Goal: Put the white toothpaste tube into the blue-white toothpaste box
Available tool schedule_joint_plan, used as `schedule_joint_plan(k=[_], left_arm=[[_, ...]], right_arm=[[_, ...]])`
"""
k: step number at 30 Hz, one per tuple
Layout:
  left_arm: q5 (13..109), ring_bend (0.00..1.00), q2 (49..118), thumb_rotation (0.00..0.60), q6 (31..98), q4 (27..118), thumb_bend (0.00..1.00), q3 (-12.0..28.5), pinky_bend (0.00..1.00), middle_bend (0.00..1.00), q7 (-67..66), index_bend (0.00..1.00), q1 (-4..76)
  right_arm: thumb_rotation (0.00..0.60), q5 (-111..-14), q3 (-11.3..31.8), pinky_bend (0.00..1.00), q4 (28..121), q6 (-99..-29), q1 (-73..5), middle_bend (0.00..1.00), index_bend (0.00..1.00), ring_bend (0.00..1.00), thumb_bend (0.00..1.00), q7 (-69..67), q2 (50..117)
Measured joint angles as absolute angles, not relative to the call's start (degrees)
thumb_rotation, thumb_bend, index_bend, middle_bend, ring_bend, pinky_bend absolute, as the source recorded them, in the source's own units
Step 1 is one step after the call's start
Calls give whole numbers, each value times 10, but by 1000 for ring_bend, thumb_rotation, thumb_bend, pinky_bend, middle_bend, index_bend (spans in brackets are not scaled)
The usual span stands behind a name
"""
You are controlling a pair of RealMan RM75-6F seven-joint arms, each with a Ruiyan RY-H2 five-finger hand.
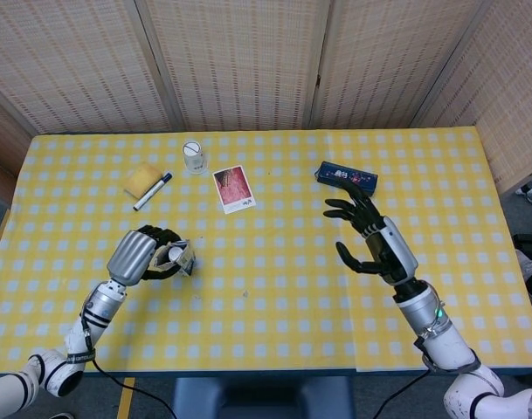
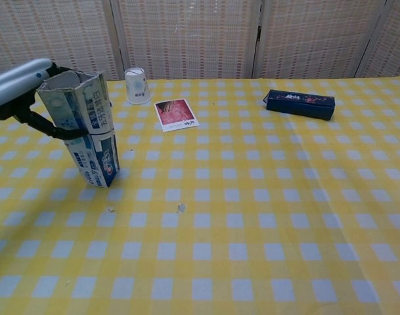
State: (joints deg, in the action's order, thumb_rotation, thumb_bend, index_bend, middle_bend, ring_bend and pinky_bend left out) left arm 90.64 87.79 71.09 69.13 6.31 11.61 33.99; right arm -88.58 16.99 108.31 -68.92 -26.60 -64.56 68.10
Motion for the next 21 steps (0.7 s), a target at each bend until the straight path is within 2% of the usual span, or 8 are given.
schedule_joint_plan(k=[21], left_arm=[[903,505,979,600,673,685,247,42,456,656,111,539,370]], right_arm=[[600,-900,140,188,1077,-728,-256,3,0,139,482,-689,643]])
